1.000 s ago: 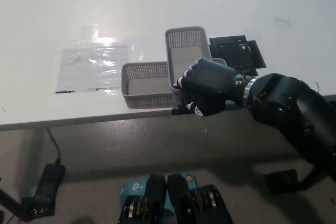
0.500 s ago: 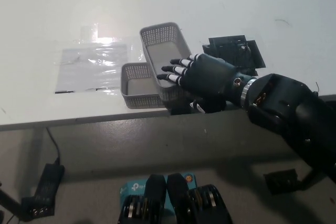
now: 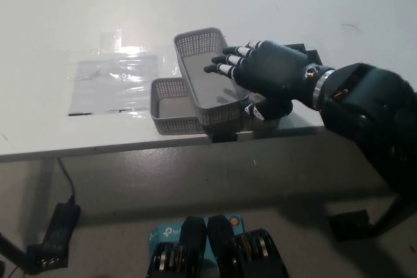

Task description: The robot uses its right hand to pick up the grey box kept on the middle on the desk and place it on top of another box next to it in a right angle

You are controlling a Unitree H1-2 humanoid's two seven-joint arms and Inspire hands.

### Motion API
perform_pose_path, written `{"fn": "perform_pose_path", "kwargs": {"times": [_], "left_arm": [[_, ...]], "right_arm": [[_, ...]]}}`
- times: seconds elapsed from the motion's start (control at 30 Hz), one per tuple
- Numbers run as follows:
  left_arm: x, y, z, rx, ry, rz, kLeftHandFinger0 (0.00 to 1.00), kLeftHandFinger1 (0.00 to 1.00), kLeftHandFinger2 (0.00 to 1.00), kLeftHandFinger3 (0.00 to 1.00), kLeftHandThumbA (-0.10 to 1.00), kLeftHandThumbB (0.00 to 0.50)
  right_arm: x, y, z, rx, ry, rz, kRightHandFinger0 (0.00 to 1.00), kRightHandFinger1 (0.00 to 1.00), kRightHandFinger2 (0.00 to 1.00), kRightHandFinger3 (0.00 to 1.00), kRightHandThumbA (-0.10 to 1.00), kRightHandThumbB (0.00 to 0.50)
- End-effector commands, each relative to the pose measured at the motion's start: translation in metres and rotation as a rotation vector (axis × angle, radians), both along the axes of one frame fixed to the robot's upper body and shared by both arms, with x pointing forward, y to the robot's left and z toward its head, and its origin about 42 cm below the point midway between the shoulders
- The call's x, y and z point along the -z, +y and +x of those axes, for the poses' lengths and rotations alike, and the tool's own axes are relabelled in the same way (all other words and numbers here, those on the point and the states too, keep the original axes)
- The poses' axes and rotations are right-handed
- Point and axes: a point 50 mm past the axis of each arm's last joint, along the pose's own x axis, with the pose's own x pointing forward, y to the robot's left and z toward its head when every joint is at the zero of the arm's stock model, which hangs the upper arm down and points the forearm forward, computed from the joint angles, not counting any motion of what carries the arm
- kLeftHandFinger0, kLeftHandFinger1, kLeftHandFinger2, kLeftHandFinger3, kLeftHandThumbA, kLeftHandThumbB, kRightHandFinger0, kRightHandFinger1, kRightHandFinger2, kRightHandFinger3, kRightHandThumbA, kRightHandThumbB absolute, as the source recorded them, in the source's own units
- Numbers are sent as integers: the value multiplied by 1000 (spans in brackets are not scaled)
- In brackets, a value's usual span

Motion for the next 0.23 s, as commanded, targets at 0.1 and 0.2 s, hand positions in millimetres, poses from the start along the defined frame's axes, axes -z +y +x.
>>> {"fn": "perform_pose_path", "kwargs": {"times": [0.1,0.2], "left_arm": [[-5,4,-1,3,-37,4,0,0,37,224,-2,420],[-6,5,3,3,-46,-5,0,0,27,227,26,452]], "right_arm": [[-113,-55,-49,80,53,184,924,1000,1000,1000,738,411],[-122,-112,-89,104,-63,418,848,1000,1000,1000,692,267]]}}
